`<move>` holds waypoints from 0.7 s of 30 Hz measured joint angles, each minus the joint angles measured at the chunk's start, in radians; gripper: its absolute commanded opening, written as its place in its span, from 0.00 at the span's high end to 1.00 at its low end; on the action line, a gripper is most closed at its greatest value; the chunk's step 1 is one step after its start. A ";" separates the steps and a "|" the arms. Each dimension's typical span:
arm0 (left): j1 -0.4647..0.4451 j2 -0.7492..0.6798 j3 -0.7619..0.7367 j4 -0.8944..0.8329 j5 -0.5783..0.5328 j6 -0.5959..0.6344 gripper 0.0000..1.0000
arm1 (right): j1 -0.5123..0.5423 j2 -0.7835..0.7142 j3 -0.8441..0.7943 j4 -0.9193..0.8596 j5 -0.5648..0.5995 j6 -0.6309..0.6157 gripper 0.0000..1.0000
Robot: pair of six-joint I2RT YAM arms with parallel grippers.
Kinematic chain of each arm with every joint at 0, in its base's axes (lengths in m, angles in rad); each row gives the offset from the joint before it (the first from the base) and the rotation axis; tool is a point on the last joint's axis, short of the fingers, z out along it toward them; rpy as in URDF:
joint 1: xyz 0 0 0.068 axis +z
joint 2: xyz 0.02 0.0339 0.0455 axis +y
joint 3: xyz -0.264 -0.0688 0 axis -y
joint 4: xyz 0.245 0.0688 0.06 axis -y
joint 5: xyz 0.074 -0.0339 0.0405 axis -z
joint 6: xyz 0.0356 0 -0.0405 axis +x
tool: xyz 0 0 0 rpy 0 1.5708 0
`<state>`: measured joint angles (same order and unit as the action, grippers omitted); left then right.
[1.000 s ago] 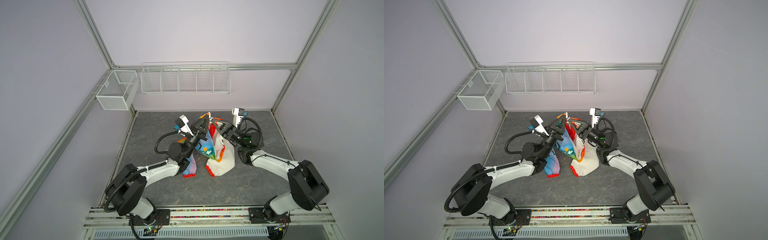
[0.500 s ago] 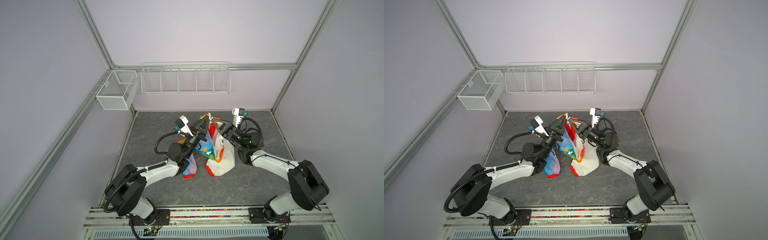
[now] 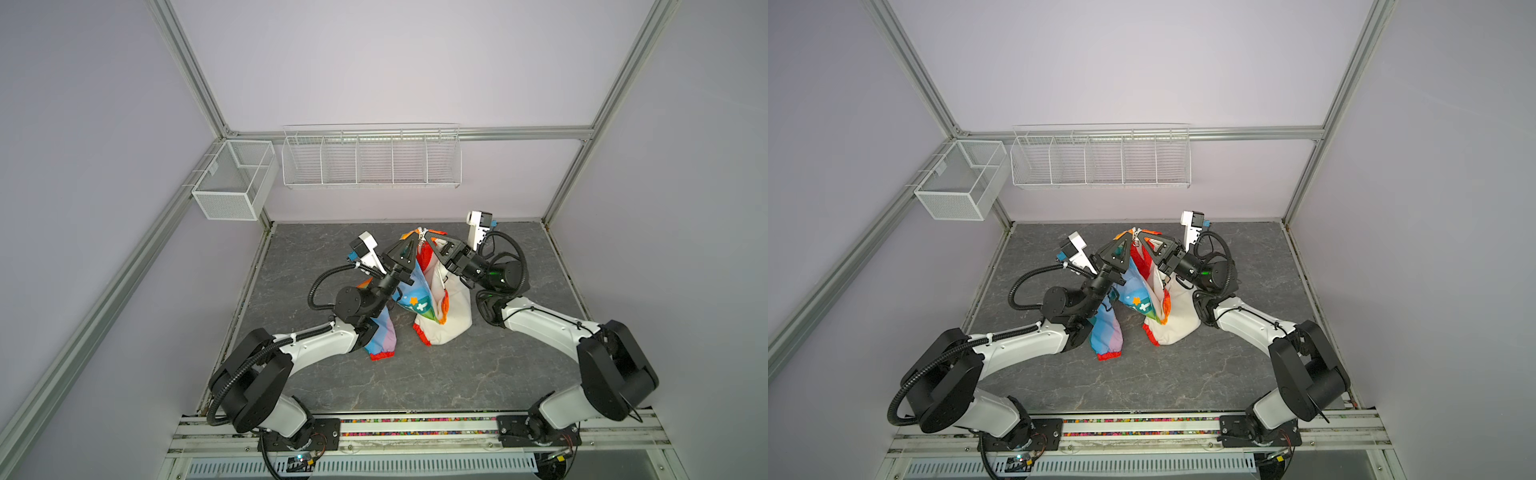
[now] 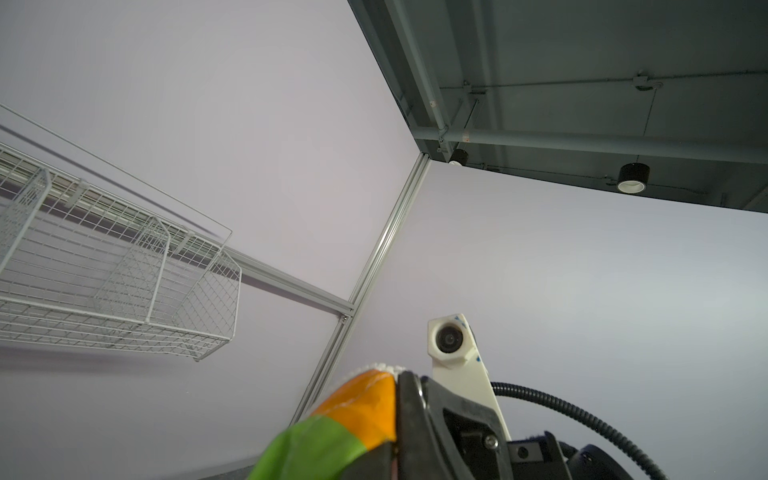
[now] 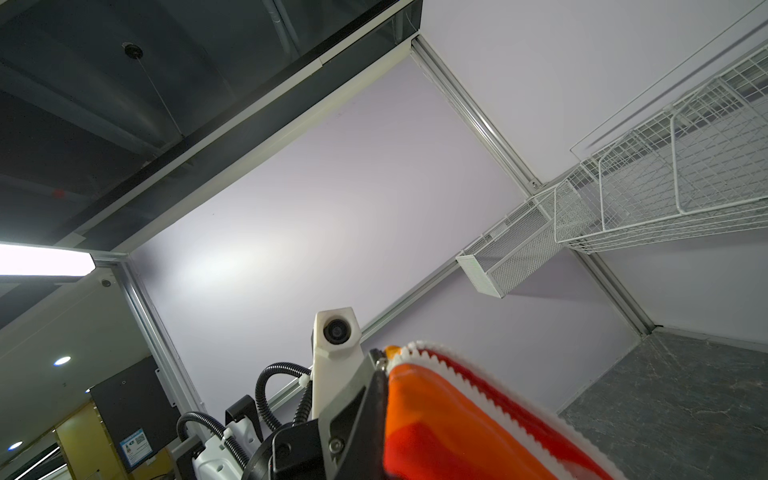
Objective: Zip up the jacket
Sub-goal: 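Hold the zipper ends raised and pressed together with both grippers, then lower the jacket toward the table with both grippers, zipper ends still held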
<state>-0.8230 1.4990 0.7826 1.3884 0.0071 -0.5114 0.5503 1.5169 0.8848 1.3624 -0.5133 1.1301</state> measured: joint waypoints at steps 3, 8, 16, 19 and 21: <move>0.000 0.000 -0.002 0.000 0.003 0.000 1.00 | -0.004 0.000 0.000 0.000 -0.003 0.003 0.94; 0.000 0.000 -0.005 -0.001 0.010 -0.004 1.00 | -0.013 0.000 0.000 -0.002 -0.017 0.020 0.94; -0.001 -0.003 -0.032 0.006 -0.015 -0.031 1.00 | -0.019 0.004 0.000 -0.021 -0.044 0.069 0.94; -0.001 -0.009 -0.058 0.005 -0.037 -0.059 1.00 | -0.019 0.007 0.000 -0.060 -0.058 0.091 0.93; -0.001 -0.012 -0.075 -0.003 -0.052 -0.085 1.00 | -0.019 0.007 0.005 -0.110 -0.069 0.100 0.93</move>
<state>-0.8238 1.4868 0.7074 1.3857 -0.0452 -0.5968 0.5316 1.5238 0.8902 1.2522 -0.5819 1.2297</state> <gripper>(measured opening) 0.047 0.065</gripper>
